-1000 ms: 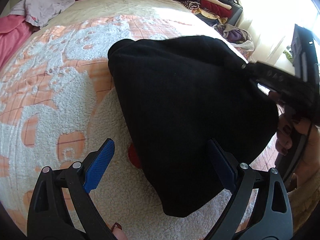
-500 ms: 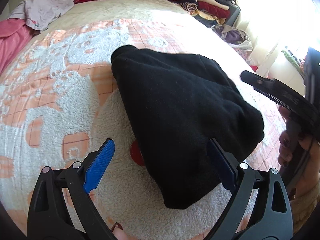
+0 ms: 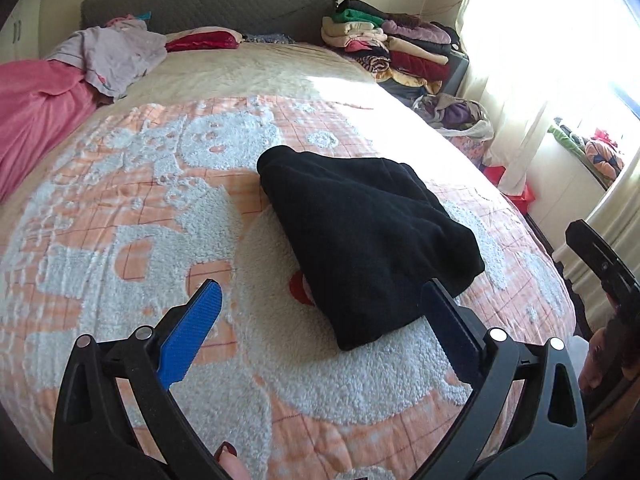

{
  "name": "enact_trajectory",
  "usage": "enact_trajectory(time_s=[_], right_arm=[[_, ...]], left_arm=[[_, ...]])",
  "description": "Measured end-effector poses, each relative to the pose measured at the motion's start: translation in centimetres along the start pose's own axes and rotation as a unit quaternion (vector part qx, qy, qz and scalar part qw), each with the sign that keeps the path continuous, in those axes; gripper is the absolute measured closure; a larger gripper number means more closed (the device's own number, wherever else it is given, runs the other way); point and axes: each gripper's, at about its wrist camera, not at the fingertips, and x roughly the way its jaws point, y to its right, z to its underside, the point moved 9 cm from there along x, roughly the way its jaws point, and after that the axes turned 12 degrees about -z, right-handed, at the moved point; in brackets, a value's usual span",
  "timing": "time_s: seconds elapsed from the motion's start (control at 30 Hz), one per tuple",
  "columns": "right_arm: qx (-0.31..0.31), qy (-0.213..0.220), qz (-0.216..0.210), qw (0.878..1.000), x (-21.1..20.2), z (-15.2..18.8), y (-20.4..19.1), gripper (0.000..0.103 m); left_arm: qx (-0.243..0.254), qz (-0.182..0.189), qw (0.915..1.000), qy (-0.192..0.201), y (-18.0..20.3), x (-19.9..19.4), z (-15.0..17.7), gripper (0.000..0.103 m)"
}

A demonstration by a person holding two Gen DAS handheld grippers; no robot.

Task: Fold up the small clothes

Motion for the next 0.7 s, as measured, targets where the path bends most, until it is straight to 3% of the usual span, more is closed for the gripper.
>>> enact_trajectory(time_s=[0.37,0.53,0.7], right_arm=[[-0.015,-0.019,0.036,0.999,-3.2,6.0,-3.6,0.005],[-0.003,-0.053,0.063,0.997,-3.2,8.8,-3.7,0.005],[0.019,-0.062,0.057,0.996,-3.1,10.3,-3.7,0.005]], left_arm=[[0.018,-0.024,0.9995,-0.002,-2.1,-2.5,5.7,0.01],[0.011,-0.03,0.9994,-0.015,-2.7,-2.7,8.2,0.01],[0.003,-0.039,0.999,-0.023,-3.3,-2.8,9.1,0.01]])
